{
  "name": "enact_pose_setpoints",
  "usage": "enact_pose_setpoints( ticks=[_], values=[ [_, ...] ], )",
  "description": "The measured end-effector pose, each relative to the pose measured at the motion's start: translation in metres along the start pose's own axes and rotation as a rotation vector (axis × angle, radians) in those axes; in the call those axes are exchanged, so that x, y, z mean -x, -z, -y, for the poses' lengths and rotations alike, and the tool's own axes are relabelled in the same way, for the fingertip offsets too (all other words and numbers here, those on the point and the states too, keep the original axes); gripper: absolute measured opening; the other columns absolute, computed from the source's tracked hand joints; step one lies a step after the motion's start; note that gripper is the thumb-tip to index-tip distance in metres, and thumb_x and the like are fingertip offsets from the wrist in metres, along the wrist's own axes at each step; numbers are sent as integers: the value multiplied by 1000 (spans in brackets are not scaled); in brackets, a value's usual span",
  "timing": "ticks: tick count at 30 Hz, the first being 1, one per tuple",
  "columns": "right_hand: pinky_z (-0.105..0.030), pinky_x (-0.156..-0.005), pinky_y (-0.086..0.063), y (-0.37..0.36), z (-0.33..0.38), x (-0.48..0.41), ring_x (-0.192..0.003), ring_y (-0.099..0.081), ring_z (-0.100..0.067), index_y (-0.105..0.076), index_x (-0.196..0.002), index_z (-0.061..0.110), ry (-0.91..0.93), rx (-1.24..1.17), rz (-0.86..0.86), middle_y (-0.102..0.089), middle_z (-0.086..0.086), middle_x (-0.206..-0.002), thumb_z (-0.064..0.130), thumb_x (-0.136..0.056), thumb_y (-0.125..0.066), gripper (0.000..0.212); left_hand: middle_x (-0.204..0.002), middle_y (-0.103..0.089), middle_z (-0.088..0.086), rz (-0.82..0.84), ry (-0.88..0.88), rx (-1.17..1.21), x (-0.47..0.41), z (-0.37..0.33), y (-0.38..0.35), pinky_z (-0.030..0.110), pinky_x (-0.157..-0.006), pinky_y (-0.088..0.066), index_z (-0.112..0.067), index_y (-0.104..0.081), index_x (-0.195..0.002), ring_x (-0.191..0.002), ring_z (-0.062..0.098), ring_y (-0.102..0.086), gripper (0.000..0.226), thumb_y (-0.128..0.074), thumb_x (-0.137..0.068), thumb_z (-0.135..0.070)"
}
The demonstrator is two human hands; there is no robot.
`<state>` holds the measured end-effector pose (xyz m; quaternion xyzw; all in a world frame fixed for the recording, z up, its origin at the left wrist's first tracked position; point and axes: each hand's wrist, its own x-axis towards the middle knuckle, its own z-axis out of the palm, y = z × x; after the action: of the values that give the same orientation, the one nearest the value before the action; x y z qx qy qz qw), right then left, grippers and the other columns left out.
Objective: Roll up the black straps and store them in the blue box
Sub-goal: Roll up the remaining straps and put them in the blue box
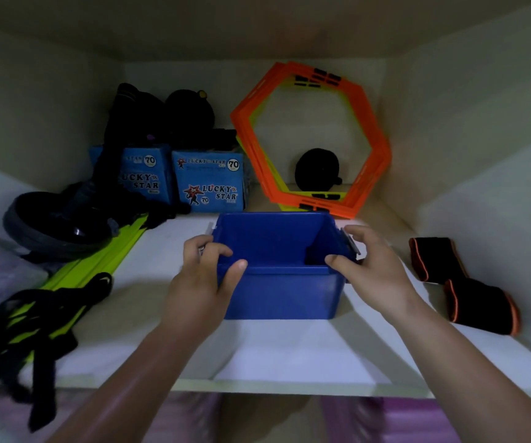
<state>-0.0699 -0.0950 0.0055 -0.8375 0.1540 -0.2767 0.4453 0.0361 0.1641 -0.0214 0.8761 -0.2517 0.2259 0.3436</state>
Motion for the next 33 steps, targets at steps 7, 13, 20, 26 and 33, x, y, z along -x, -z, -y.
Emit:
enact_pose_setpoints(
  ticks=[7,13,20,26,33],
  values=[
    [-45,-85,-60,16,-3,12,-89,-69,-12,-48,-129,48,-17,10,16,-50,15,-135,55,-69,-72,65,-138,-37,-3,-4,-18,-46,13,-14,9,36,-78,-54,-26,-55,-115,-91,20,-59,48,-42,-91,-65],
    [-46,-89,-58,31,0,13,-81,-71,-7,-50,-136,37,-34,34,-13,-50,13,-141,50,-81,-74,62,-133,-49,5,-20,1,-356,-1,-21,29,49,-87,-53,-24,-64,-110,-116,32,-47,65,-31,-88,-76],
    [-42,-95,-56,72,-11,16,-89,-68,-3,-60,-123,37,-96,68,-92,-59,11,-131,55,-77,-73,52,-106,-57,2,-103,-210,-283,-24,-71,15,46,-80,-51,-20,-70,-96,-100,28,-49,54,-44,-87,-66],
    [-18,-63,-45,132,-36,26,-86,-69,-22,-67,-117,26,-160,289,-241,-74,-4,-107,36,-86,-73,33,-121,-49,-3,22,-357,-69,-31,-172,-35,38,-95,-46,-23,-66,-105,-119,21,-39,45,-47,-91,-62],
    [-37,-100,-47,158,-96,32,-117,-59,-36,-59,-133,19,-281,701,-163,-63,-16,-125,22,-87,-63,47,-124,-54,8,293,-481,24,-12,-273,-124,39,-101,-42,-12,-63,-119,-123,29,-42,45,-57,-91,-46]
  ],
)
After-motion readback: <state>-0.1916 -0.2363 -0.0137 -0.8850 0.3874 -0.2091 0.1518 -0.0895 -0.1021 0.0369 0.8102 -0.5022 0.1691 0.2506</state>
